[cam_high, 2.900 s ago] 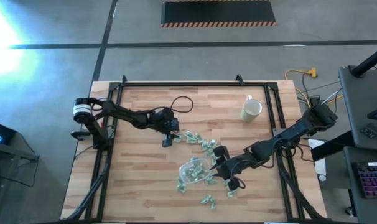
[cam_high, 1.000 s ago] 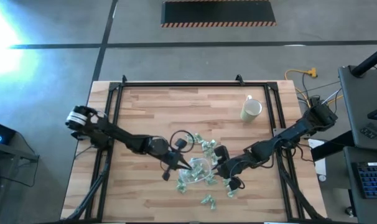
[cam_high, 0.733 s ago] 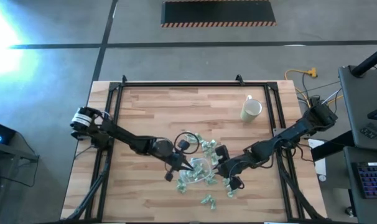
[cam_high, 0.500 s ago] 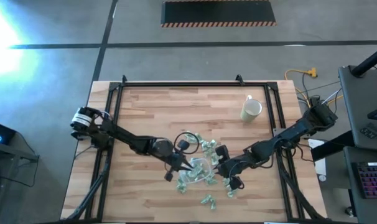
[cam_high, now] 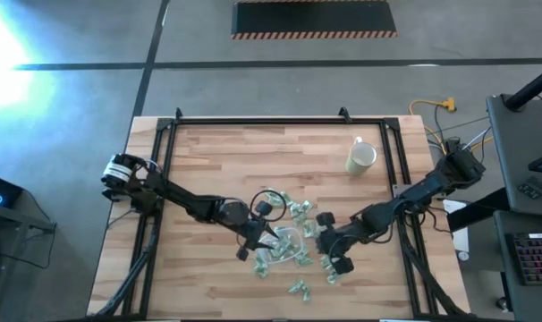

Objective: Pick and place items into bin
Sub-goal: Put the Stevia packet into the transparent bin

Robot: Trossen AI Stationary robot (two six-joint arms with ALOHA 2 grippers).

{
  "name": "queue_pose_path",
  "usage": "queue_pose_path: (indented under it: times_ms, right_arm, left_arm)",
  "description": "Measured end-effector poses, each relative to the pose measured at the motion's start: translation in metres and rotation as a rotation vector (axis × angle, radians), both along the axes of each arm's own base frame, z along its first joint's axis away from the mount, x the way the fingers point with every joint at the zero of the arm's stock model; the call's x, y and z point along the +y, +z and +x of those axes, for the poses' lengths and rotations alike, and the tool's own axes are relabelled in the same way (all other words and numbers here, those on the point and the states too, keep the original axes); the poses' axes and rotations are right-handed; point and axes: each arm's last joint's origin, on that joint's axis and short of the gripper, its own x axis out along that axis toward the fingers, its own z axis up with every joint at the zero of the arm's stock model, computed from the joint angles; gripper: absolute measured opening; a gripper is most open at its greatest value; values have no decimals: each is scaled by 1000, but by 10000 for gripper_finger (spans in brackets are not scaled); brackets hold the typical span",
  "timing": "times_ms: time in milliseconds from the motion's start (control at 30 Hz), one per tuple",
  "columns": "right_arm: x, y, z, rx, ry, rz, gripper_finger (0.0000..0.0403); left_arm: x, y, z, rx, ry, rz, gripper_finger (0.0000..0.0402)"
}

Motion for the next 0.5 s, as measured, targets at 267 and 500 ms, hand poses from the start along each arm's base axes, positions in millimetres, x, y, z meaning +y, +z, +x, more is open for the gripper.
queue_pose_path:
  times_ms: [267, 500]
  right_arm:
    - [20, -1, -13, 57, 39, 68, 68]
    - [21, -7, -18, 15, 4, 5, 72]
  left_arm:
    - [0, -3, -1, 35, 0, 8, 149]
    - [0, -4, -2, 41, 1, 8, 149]
